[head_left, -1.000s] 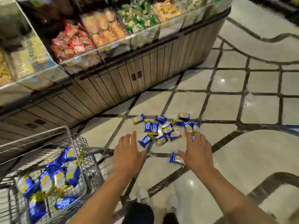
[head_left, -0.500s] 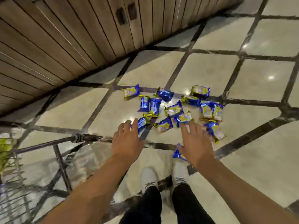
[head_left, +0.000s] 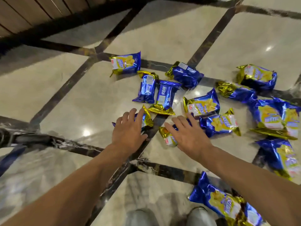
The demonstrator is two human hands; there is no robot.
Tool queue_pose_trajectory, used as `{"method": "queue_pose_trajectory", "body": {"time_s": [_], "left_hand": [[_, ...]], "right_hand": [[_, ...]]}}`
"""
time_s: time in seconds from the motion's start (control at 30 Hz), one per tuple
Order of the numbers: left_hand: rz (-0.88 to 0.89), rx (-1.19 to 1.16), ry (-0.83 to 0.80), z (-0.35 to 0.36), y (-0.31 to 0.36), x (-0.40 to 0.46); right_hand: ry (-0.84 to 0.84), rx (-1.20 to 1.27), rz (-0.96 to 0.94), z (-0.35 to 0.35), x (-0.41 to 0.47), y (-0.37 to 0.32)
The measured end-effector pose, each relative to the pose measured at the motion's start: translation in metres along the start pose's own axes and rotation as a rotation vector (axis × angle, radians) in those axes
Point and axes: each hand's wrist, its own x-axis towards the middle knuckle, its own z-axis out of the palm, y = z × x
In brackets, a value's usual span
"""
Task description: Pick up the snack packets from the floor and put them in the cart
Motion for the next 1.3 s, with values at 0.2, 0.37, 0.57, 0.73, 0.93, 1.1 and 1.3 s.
{"method": "queue_pose_trajectory", "body": {"time_s": [0.2,0.37,0.57,0.73,0.93,1.1,1.3], "left_hand": [[-0.005,0.025,0.06,0.023,0.0,0.014],[-0.074,-0.034,0.068,-0.019,-0.008,-0.009],[-0.155,-0.15,0.079,-0.202,-0.014,-0.109],[-0.268,-0.278,0.183,-0.424,-0.023,-0.222],[-0.399,-0.321,0.315,-0.629,-0.039,-0.355],[-0.551,-0.33,0.415,-0.693,-0.071,-0.435],[-0.749,-0.384,0.411,-0.672,-0.137,-0.541]], "right_hand": [[0.014,-0.01,-0.021,0.01,0.016,0.004],[0.06,0.15,0.094,-0.044,-0.001,0.004],[0.092,0.279,0.152,-0.23,-0.075,-0.009],[0.164,0.341,0.209,-0.448,-0.159,-0.02],[0.275,0.339,0.15,-0.656,-0.229,-0.049],[0.306,0.358,0.043,-0.744,-0.238,-0.098],[0.334,0.355,-0.108,-0.784,-0.232,-0.209]]}}
